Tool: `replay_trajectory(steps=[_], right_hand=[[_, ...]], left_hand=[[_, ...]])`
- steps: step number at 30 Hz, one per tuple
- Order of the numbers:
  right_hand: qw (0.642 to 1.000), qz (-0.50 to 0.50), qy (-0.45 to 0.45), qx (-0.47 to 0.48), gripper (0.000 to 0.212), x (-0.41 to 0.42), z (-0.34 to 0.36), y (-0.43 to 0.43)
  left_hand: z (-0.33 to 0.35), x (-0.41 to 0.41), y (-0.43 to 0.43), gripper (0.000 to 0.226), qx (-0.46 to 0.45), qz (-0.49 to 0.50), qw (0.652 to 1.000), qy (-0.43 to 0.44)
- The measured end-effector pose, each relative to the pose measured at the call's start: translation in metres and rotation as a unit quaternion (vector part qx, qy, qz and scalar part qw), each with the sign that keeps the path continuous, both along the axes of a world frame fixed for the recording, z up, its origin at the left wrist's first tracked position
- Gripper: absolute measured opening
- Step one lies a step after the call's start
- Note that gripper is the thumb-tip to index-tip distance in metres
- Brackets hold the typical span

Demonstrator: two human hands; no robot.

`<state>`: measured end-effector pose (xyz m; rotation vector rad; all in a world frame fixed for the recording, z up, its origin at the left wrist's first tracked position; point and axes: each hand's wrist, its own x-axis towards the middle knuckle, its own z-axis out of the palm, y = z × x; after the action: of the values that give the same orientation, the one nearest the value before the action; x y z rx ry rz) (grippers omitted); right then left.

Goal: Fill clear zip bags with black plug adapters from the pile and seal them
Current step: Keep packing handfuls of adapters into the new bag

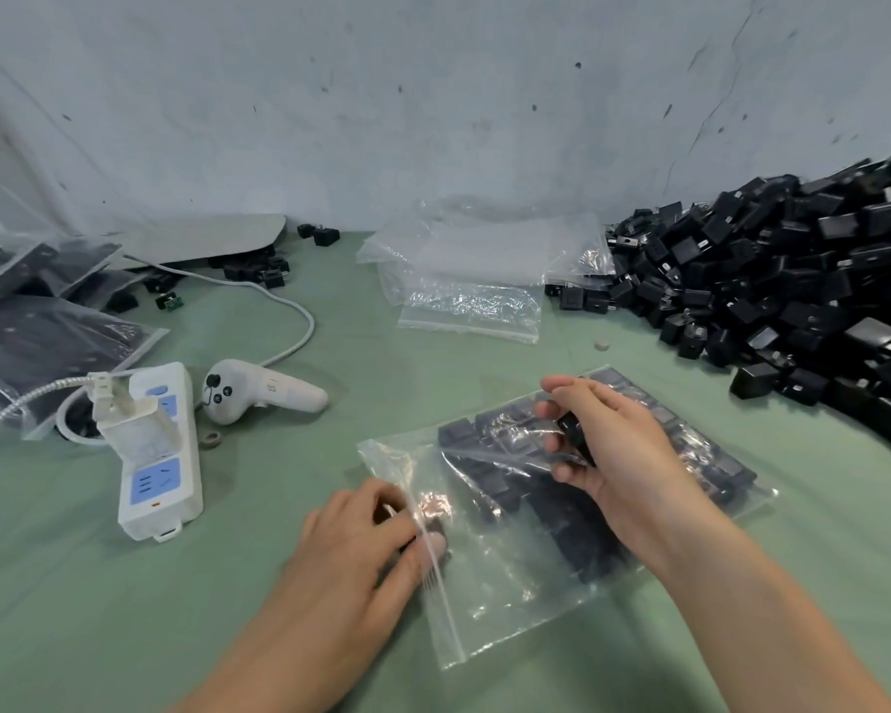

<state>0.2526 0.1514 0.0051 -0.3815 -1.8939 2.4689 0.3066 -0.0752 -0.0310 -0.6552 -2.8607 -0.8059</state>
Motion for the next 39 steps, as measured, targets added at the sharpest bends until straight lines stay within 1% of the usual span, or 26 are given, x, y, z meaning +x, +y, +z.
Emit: replay_trajectory(steps=[1,2,4,5,7,9,12,14,17,20,23,25,27,30,31,34,37,39], right_hand=[[1.0,0.0,0.0,0.0,0.015,0.0,0.0,0.0],[1.0,-0.001,0.0,-0.001,0.015,0.0,0.0,0.001],[1.0,-0.001,0.002,-0.005,0.015,0.0,0.0,0.002],[1.0,0.0,0.002,-0.005,0.016,-0.001,0.0,0.002],[1.0,-0.002,0.004,-0.005,0.016,-0.002,0.0,0.003],[1.0,-0.006,0.005,-0.008,0.017,-0.003,0.0,0.004],[1.0,-0.011,0.008,-0.015,0.017,-0.004,0.0,0.003],[1.0,-0.01,0.009,-0.016,0.017,-0.004,0.0,0.003],[1.0,-0.011,0.008,-0.019,0.017,-0.004,-0.001,0.004],[1.0,-0.016,0.007,-0.023,0.018,-0.004,-0.002,0.005],[0.999,-0.039,0.001,-0.027,0.019,-0.005,-0.003,0.005],[0.997,-0.056,-0.012,-0.044,0.018,-0.006,-0.004,0.006],[0.994,-0.064,-0.028,-0.08,0.014,-0.007,-0.003,0.007],[0.987,-0.063,-0.036,-0.141,0.01,-0.008,-0.002,0.01],[0.985,-0.058,-0.033,-0.158,0.011,-0.008,-0.001,0.01],[0.979,-0.034,-0.017,-0.2,0.017,-0.007,-0.002,0.011],[0.977,-0.015,-0.001,-0.214,0.024,-0.005,-0.002,0.013],[0.977,-0.008,0.005,-0.215,0.028,-0.004,-0.002,0.013]], left_hand=[[-0.001,0.0,0.001,0.061,-0.008,0.001,1.0,0.009],[-0.002,0.0,-0.001,0.062,0.002,0.005,1.0,0.001],[-0.002,0.0,-0.009,0.065,0.047,0.02,0.998,-0.036],[-0.002,0.0,-0.012,0.063,0.052,0.011,0.997,-0.049],[-0.003,-0.002,-0.015,0.051,0.026,-0.028,0.999,-0.037],[-0.003,-0.004,-0.015,0.041,0.006,-0.046,0.999,-0.024],[-0.003,-0.008,-0.012,0.042,-0.007,-0.055,0.998,-0.016],[-0.002,-0.009,-0.013,0.044,0.0,-0.064,0.997,-0.036],[0.0,-0.012,-0.015,0.04,0.021,-0.083,0.995,-0.054],[-0.001,-0.015,-0.01,0.04,0.025,-0.077,0.995,-0.052],[-0.002,-0.019,0.001,0.032,0.015,-0.081,0.996,-0.032],[-0.002,-0.021,0.007,0.03,0.025,-0.08,0.996,-0.02],[-0.003,-0.024,0.01,0.034,0.032,-0.076,0.996,-0.014],[-0.005,-0.028,0.014,0.04,0.013,-0.073,0.997,-0.001],[-0.005,-0.029,0.016,0.039,0.003,-0.071,0.997,0.003],[-0.007,-0.032,0.022,0.03,-0.009,-0.07,0.997,0.014],[-0.01,-0.034,0.026,0.035,0.023,-0.055,0.998,0.019],[-0.012,-0.034,0.028,0.034,0.03,-0.049,0.998,0.021]])
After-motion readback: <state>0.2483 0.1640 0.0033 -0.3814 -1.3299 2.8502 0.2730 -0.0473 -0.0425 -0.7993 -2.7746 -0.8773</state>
